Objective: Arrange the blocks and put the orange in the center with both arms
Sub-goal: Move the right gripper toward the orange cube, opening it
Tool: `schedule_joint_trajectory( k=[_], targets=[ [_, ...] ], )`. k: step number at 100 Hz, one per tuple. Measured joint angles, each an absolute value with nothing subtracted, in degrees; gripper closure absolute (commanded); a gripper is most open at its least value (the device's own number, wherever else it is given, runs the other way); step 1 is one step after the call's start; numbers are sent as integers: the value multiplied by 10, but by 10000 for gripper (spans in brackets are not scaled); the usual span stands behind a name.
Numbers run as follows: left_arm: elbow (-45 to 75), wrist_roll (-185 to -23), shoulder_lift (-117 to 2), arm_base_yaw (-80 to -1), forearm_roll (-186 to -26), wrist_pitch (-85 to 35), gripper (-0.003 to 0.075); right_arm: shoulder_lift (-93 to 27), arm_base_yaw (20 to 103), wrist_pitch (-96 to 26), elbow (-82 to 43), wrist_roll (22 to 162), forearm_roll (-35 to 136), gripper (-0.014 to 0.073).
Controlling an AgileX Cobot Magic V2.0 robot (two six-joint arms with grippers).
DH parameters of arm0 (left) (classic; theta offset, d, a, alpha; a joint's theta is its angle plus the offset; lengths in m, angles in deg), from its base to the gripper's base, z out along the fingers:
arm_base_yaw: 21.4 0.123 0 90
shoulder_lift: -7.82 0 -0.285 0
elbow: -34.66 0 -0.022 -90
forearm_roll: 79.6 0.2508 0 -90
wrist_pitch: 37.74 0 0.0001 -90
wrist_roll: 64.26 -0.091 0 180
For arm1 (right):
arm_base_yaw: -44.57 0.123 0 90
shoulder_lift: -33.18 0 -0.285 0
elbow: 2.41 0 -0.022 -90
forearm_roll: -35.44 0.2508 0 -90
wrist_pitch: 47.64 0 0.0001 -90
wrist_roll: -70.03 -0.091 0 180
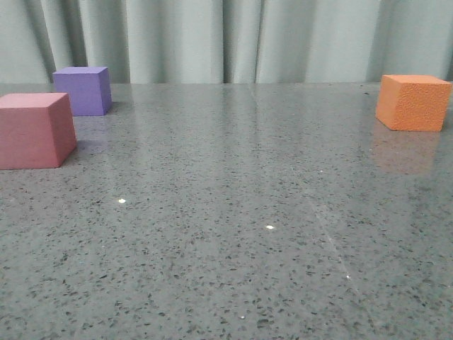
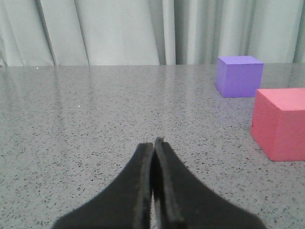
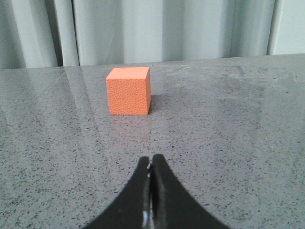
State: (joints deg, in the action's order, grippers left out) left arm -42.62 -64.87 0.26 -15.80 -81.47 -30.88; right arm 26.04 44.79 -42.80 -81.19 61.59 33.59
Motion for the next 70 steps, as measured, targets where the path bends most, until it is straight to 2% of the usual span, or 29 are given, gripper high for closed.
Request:
schedule_joint_trajectory(
  k=[70],
  targets=[
    [-426, -649, 3, -158, -815, -317, 739, 260, 448, -428, -812, 616, 336, 715]
  ],
)
